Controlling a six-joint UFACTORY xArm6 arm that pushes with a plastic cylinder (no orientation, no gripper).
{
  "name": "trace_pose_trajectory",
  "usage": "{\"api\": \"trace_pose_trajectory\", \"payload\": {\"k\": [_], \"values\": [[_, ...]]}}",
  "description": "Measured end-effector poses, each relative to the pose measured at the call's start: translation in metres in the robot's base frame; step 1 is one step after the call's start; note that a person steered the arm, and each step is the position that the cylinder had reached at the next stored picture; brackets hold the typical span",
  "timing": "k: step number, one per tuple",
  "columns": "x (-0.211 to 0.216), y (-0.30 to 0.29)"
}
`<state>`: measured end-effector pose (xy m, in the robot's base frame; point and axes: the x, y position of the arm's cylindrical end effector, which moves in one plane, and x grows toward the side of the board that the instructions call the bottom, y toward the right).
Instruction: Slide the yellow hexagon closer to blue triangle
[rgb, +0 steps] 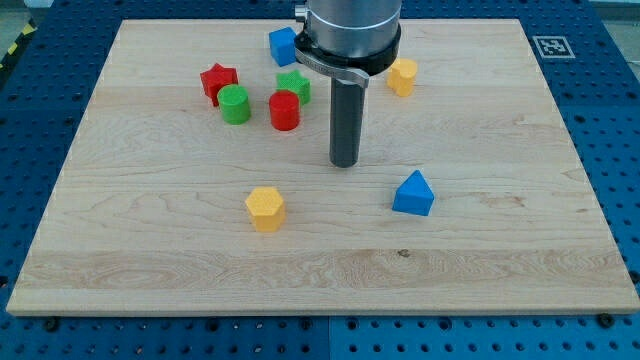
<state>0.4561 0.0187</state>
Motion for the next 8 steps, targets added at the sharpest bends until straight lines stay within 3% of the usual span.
{"api": "trace_pose_trajectory", "payload": {"k": [1,8], "values": [[0.000,-0.038],[0.020,-0.038]]}}
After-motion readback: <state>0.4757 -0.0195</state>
